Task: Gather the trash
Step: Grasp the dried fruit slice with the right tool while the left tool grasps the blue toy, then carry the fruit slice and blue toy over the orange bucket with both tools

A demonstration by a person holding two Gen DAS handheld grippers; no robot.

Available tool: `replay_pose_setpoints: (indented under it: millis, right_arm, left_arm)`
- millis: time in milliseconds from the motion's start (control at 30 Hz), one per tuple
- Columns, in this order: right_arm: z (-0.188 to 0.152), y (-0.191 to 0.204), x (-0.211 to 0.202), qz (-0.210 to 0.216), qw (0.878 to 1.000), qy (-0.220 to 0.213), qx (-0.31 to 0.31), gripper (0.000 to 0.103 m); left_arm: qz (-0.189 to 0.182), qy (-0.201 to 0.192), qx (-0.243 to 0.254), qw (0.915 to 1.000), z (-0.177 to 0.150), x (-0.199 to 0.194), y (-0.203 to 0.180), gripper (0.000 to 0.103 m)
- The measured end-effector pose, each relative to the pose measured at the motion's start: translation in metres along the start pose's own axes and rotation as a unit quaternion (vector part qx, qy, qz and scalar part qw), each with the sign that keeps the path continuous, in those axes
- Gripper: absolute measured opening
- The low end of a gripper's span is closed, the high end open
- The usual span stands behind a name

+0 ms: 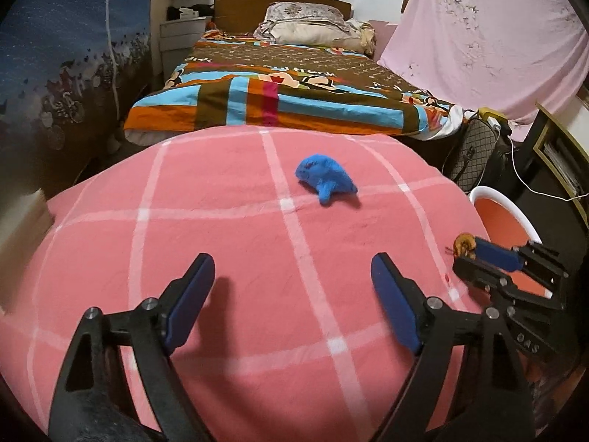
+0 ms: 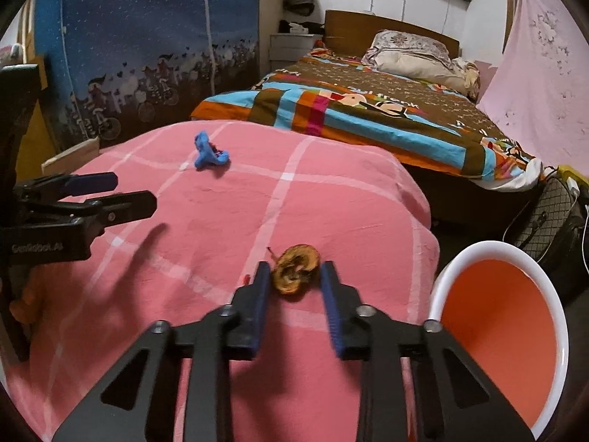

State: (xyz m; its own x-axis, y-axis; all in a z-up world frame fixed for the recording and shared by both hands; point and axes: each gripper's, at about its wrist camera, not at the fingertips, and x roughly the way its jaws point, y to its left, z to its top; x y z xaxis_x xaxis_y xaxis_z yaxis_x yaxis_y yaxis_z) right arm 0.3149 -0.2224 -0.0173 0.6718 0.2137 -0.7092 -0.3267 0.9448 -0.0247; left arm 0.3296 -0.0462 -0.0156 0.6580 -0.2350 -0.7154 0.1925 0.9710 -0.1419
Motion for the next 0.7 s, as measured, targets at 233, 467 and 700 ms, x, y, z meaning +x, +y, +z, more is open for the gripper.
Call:
replay_pose_setpoints:
  millis: [233,467,700]
  right_arm:
    - [0.006,-0.013,0.004,0.03,0.999,-0.01,0.033,0.024]
    - [0.01,-0.021,0.002,0.039,0.998,-0.024,0.05,0.023]
    - [0.013,-0.03,0.001,0.047,0.996,-0.039,0.064,0.024]
  left_arm:
    - [-0.005,-0.003,-0.005,1.0,0.023,0.017,-0.005,0.07]
    - [-0.017,0.005,-0.026,0.9995,0.043,0.035,-0.005,0.058]
    - [-0.027,0.021,-0.02,0.9992,0.047,0.046,-0.012,0.029]
